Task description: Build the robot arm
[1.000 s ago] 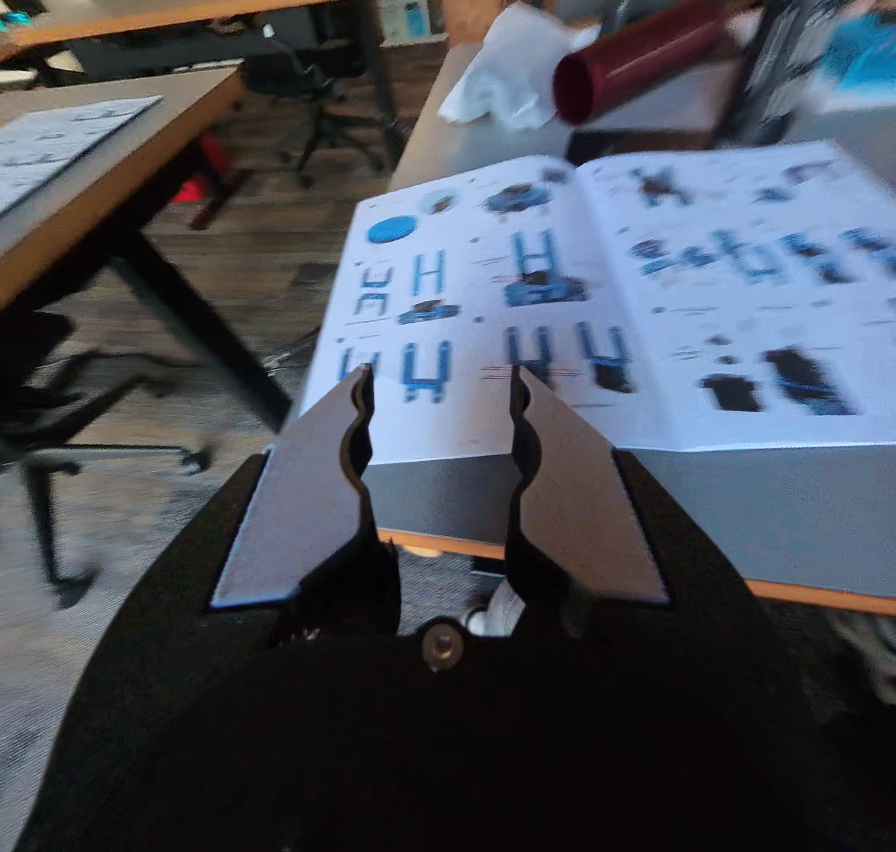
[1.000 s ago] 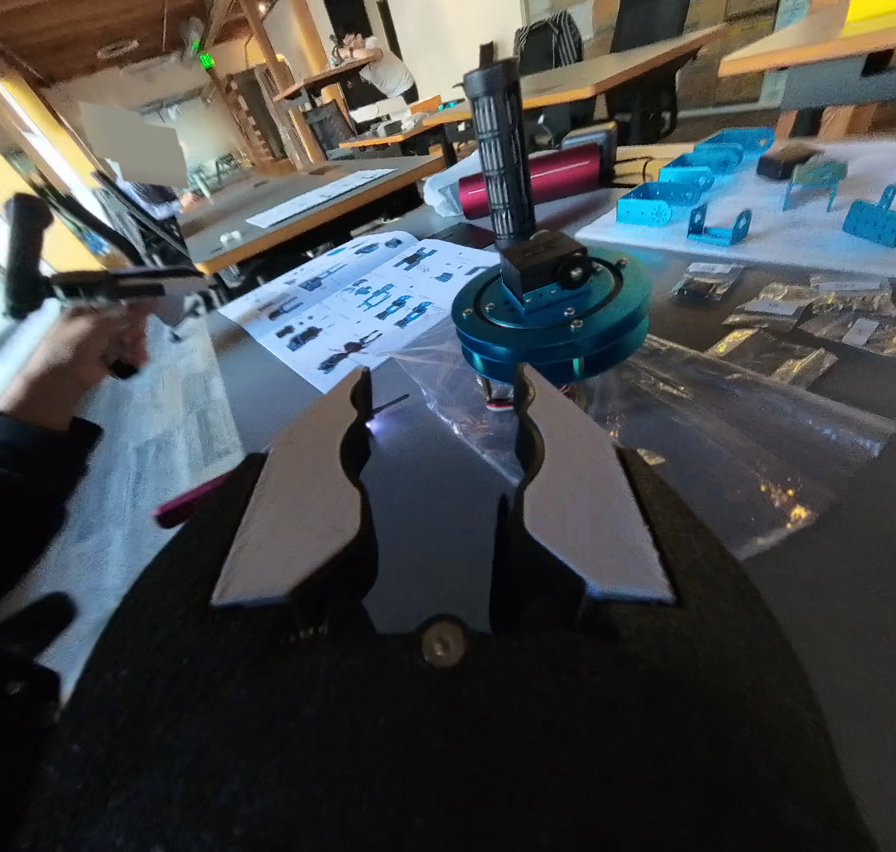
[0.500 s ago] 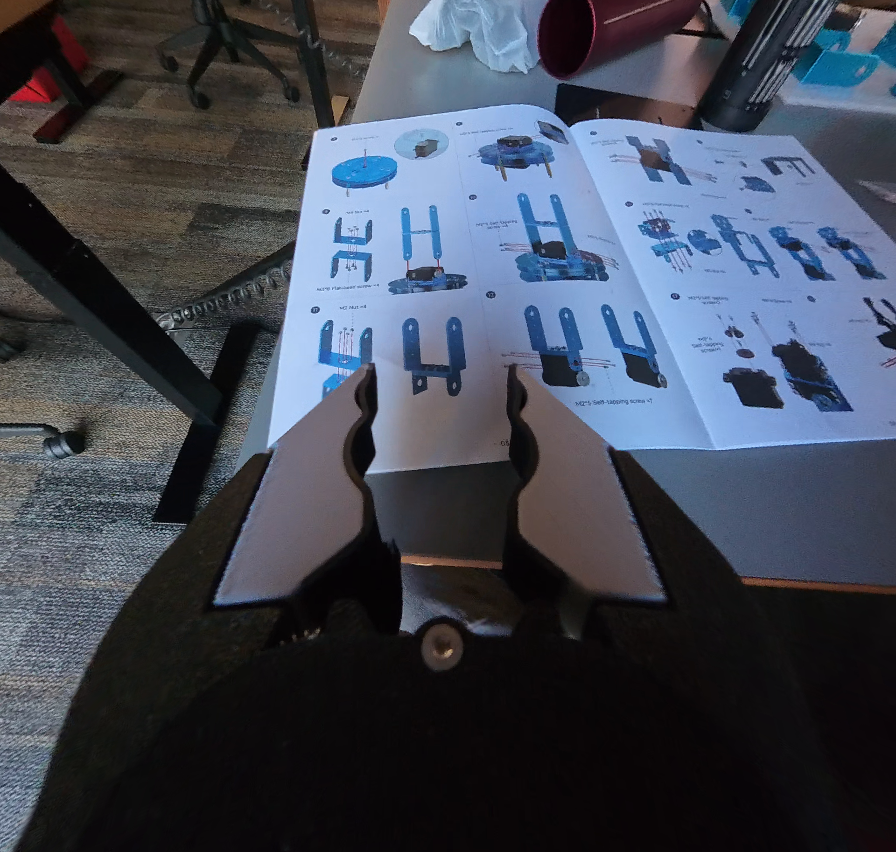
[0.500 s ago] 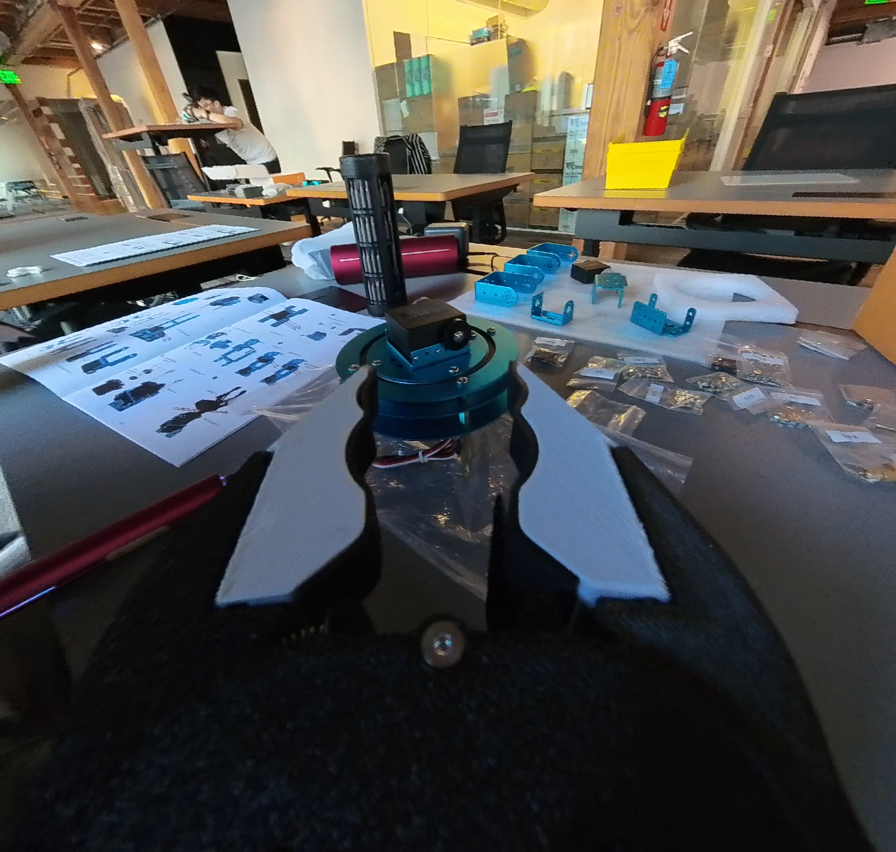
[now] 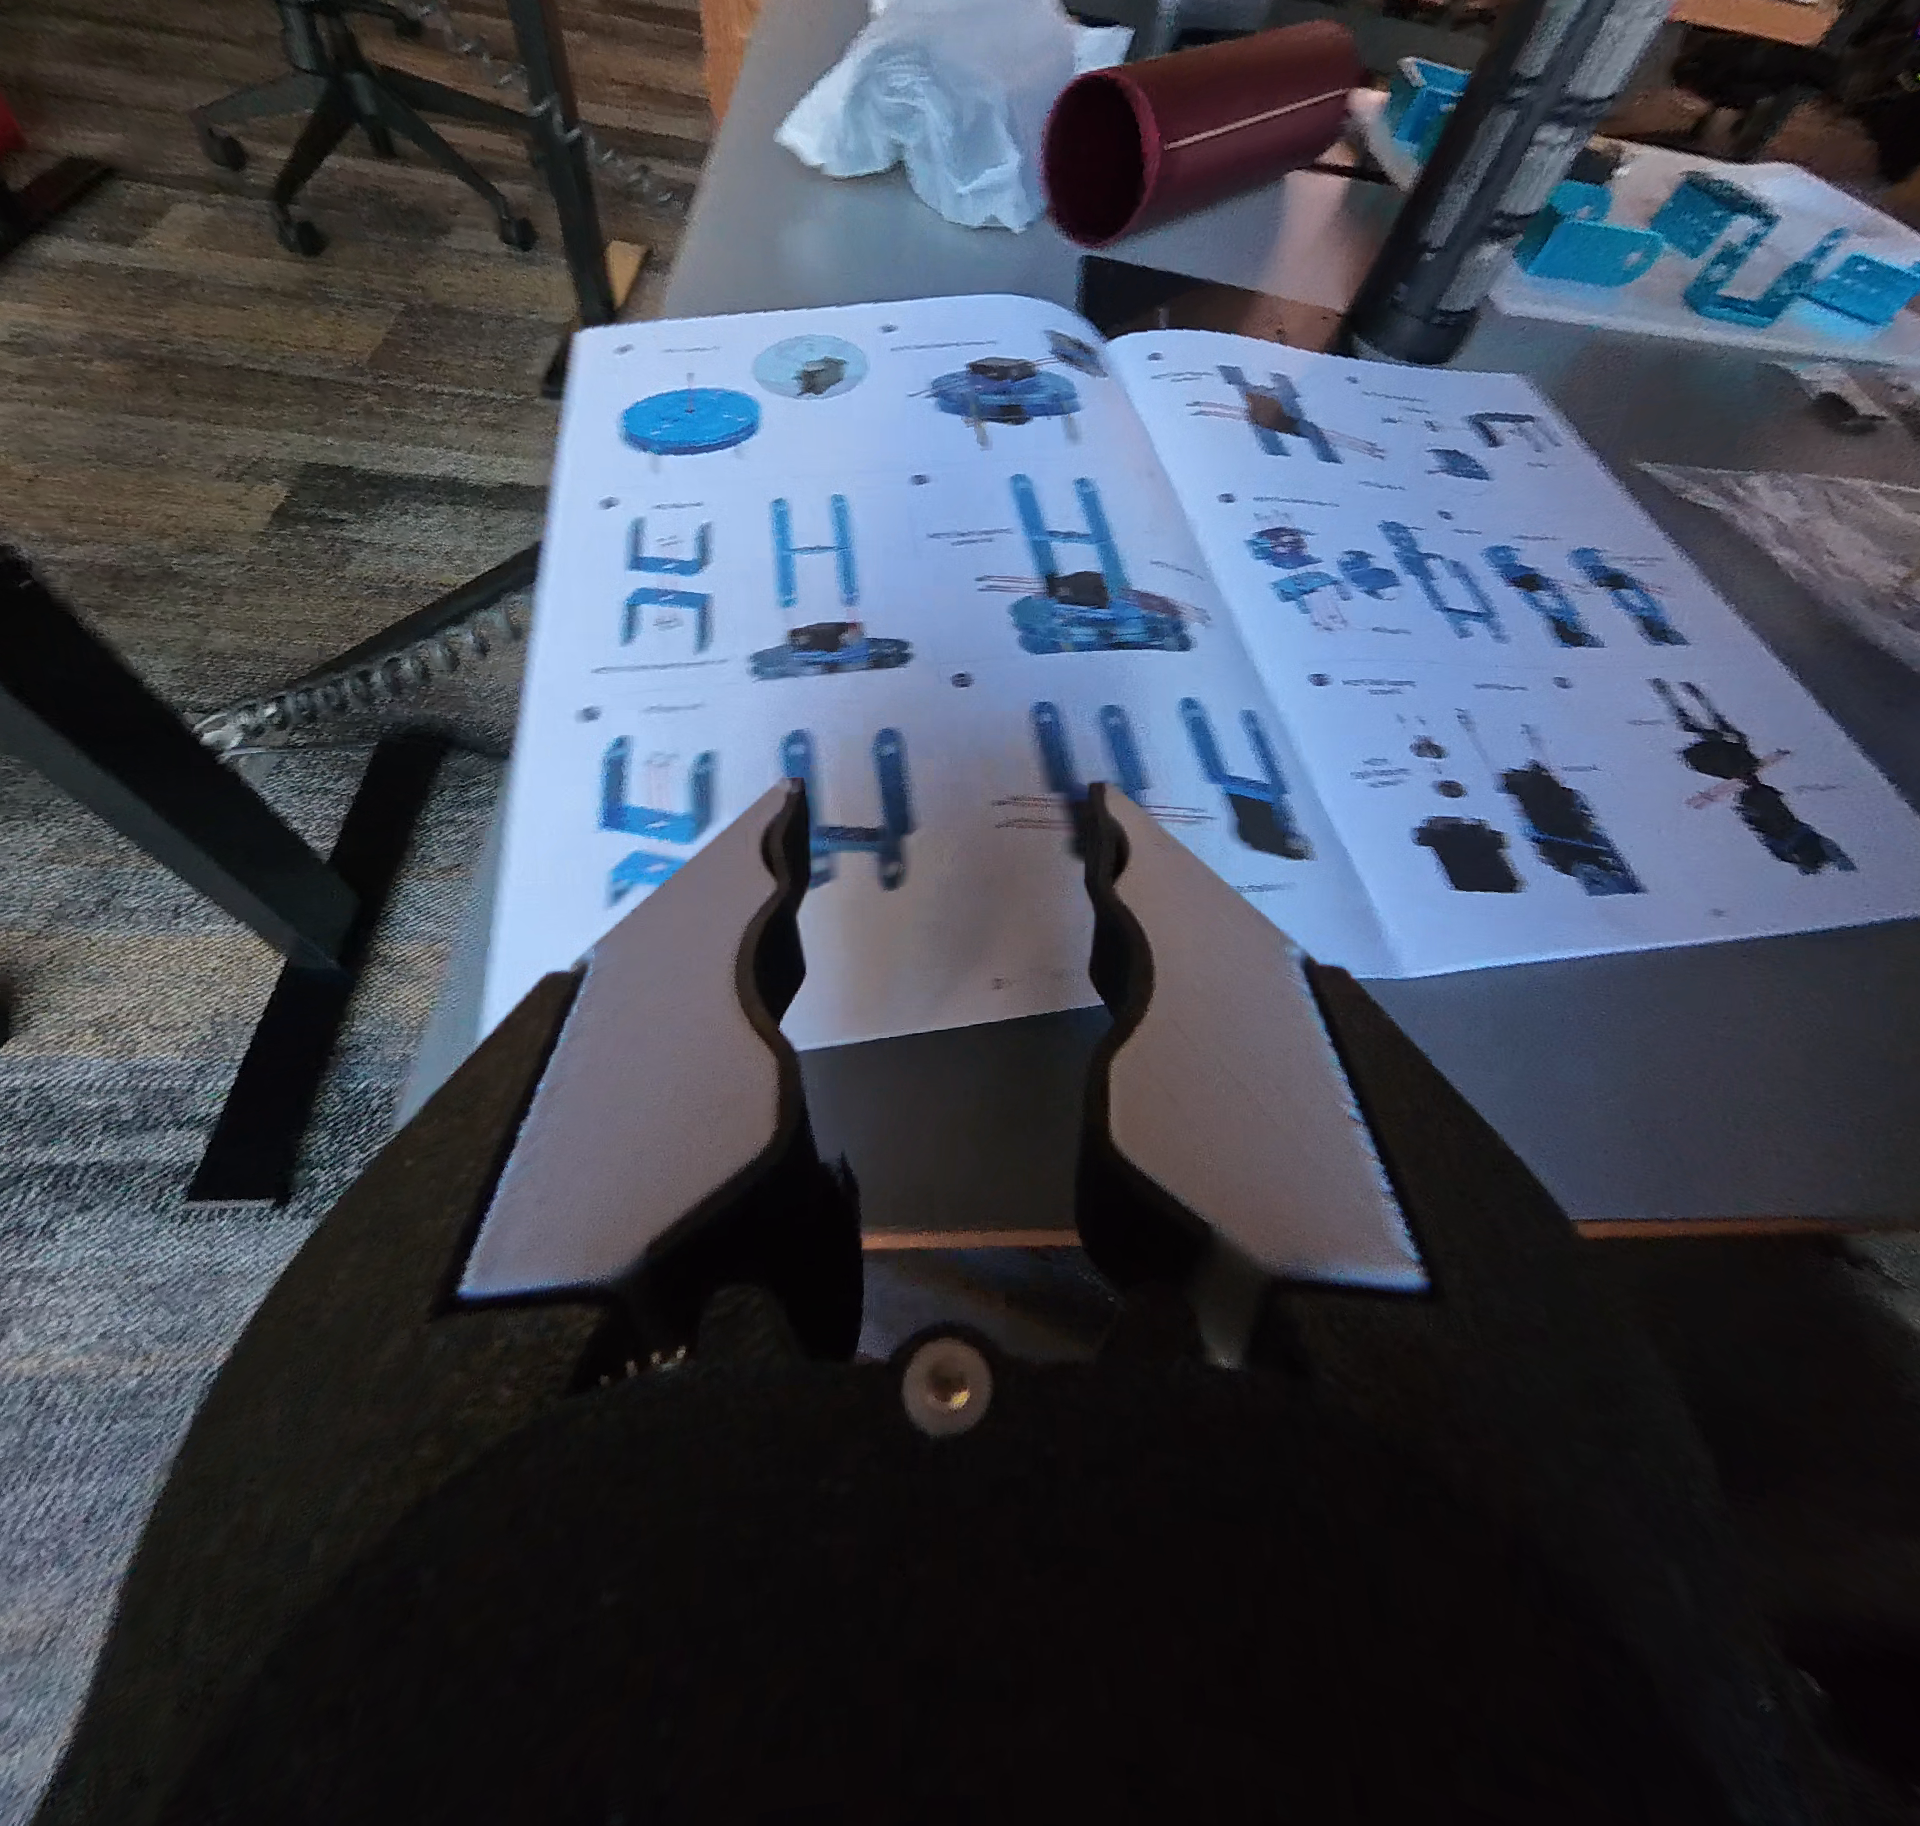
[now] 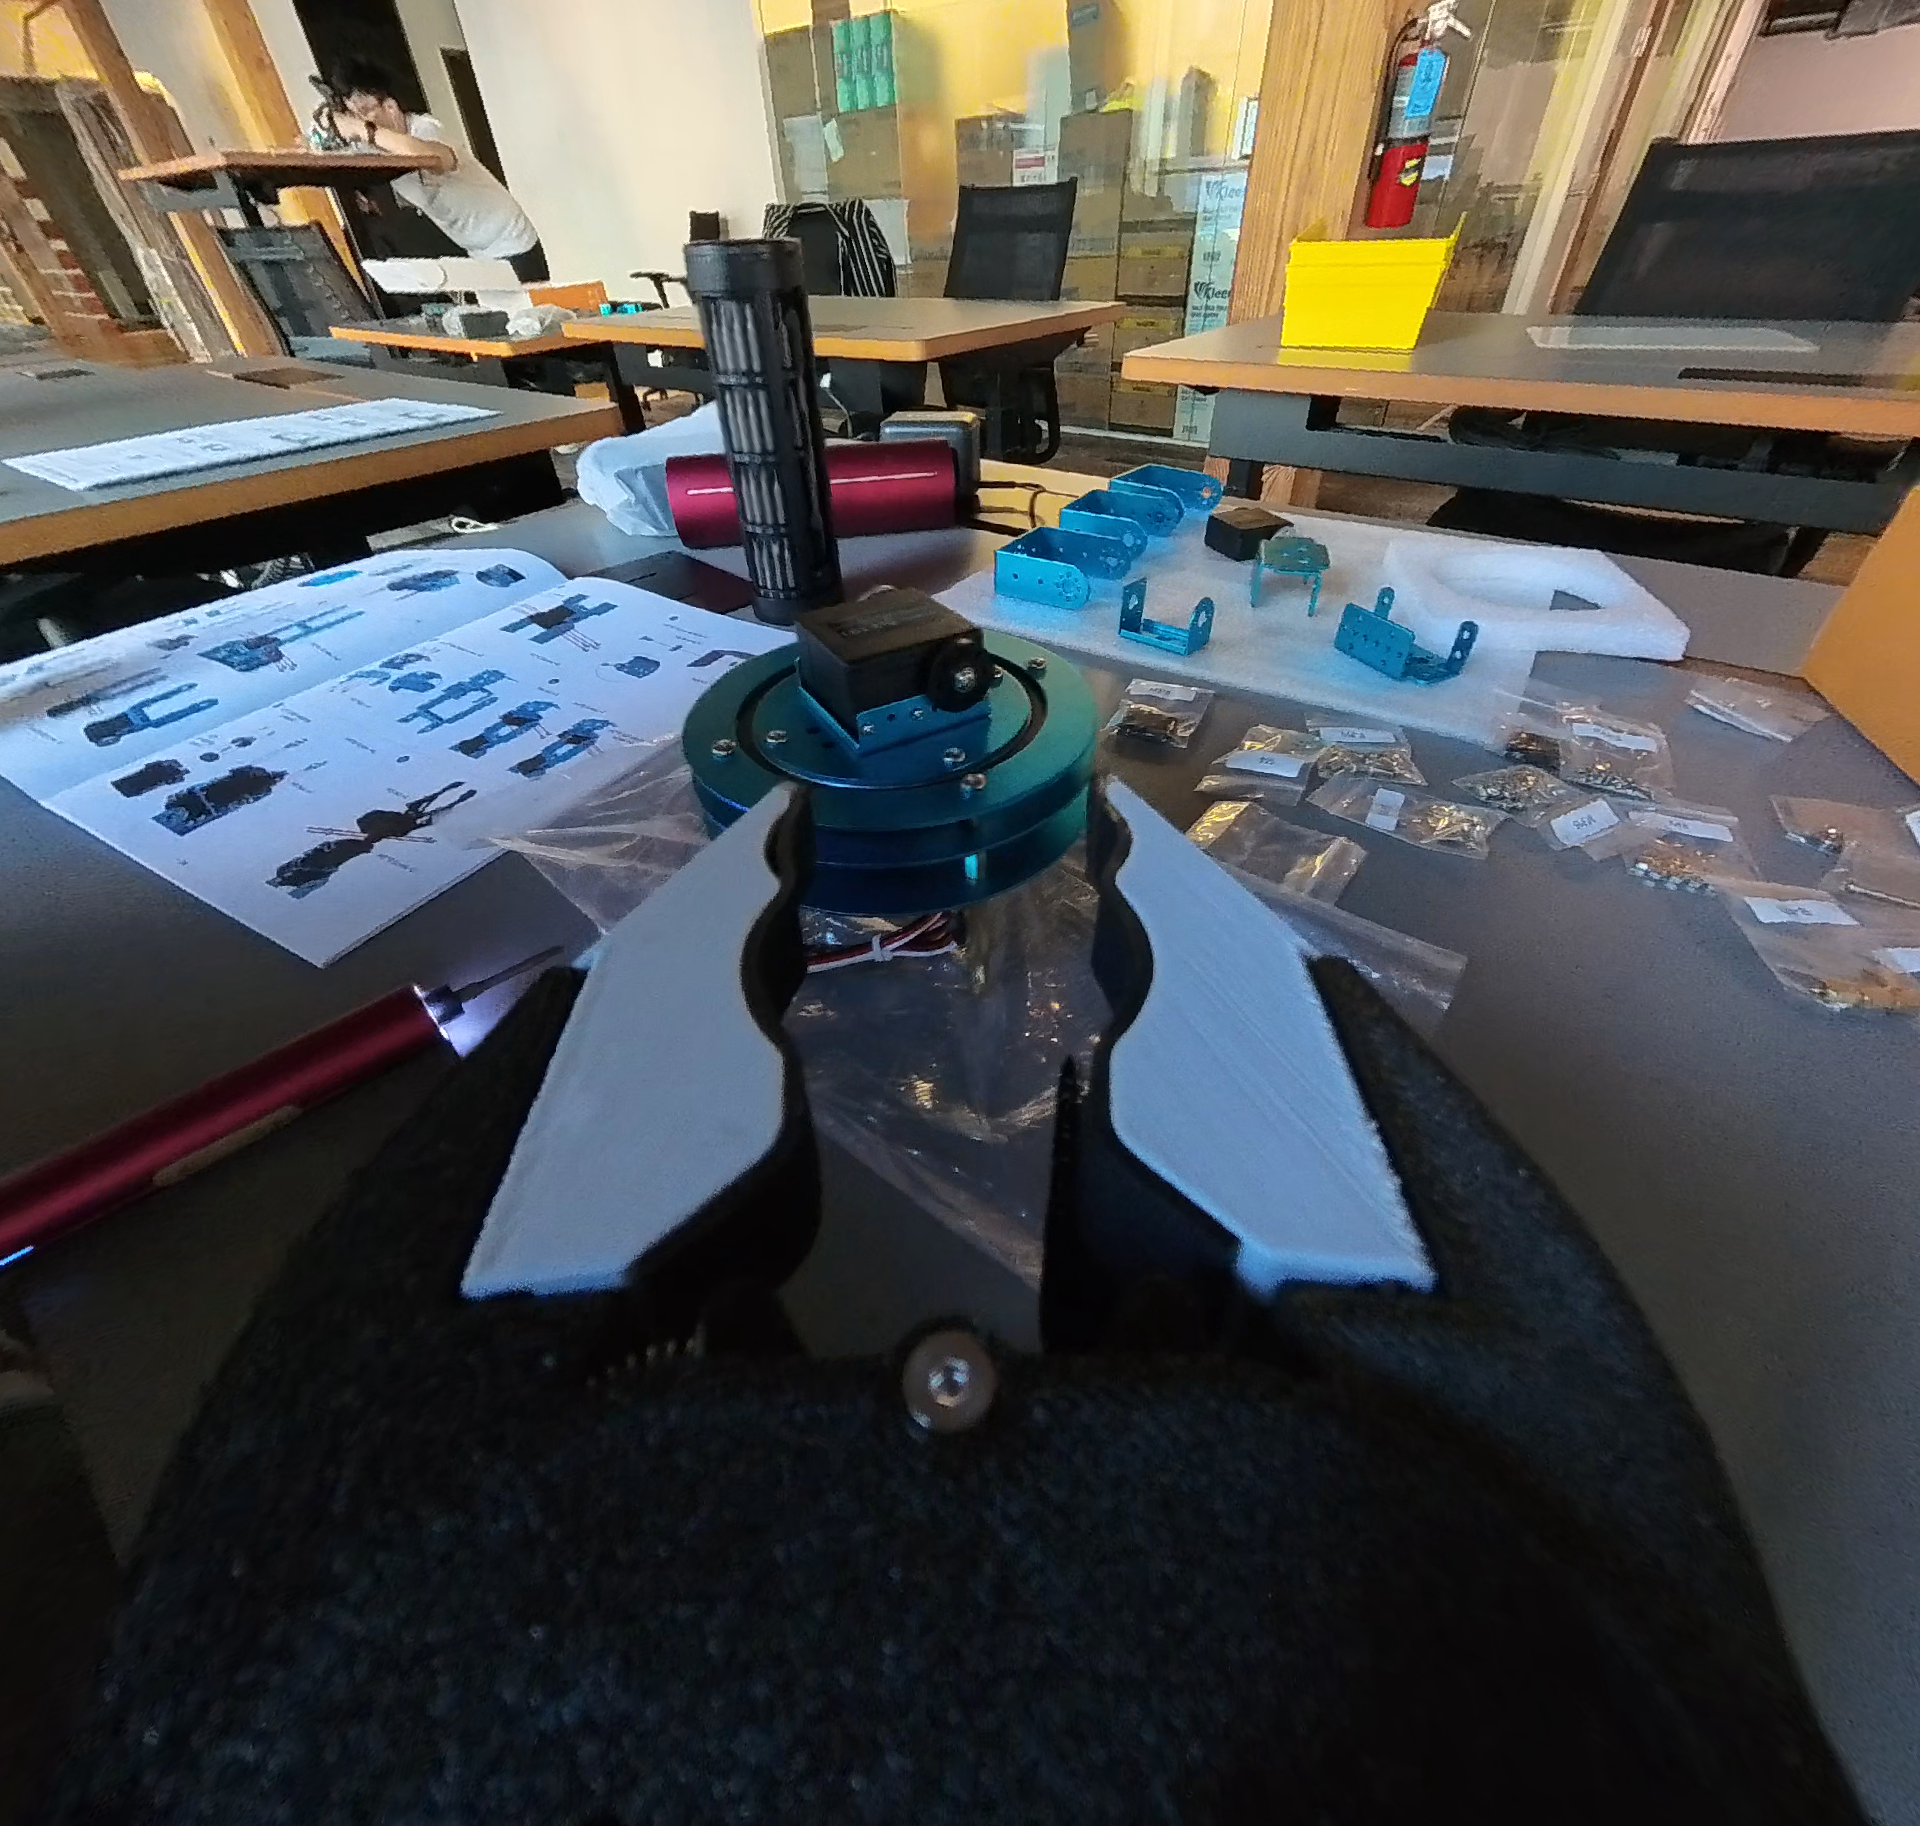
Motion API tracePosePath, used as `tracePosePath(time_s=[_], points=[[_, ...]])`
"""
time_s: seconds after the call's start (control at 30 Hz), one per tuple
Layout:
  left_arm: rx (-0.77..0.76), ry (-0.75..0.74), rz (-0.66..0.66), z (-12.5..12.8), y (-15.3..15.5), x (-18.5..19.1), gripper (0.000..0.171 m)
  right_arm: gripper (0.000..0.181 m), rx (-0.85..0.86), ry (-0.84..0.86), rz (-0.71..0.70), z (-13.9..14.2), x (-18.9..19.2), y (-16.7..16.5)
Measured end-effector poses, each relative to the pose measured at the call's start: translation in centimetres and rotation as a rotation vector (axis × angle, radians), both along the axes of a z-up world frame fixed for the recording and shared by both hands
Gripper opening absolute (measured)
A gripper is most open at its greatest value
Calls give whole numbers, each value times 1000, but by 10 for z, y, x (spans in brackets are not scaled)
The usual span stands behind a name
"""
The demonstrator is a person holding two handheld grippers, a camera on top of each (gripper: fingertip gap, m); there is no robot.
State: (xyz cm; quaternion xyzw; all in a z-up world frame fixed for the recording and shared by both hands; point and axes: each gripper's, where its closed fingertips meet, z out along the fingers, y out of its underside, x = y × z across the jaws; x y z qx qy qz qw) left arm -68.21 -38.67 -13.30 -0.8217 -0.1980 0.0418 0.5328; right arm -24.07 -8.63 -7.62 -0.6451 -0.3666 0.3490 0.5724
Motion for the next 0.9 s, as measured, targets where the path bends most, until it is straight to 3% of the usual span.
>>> tracePosePath(time_s=[0.13, 0.23, 0.3, 0.43, 0.53, 0.63, 0.83, 0.9], points=[[54, -39, -176, 14, 26, 75, 53, 51, 9, -33, 81, 0, -12, -20], [140, -182, -356, 25, 38, 171, 50, 57, -117, -160, 384, -11, -35, -91], [122, -329, -508, 17, 37, 247, 51, 63, -68, -264, 414, -26, -37, -120], [36, -524, -570, -14, 28, 338, 55, 55, -118, -103, 540, -23, -31, -173], [98, -766, -568, -15, 22, 367, 59, 56, -147, -68, 582, -33, -17, -189], [191, -1009, -621, -1, 28, 384, 62, 56, -148, -103, 627, -45, -2, -200], [87, -1005, -550, -28, 60, 400, 56, 55, -226, -183, 666, -59, 24, -201], [70, -1008, -540, -34, 68, 409, 33, 56, -300, -181, 667, -62, 27, -199]])
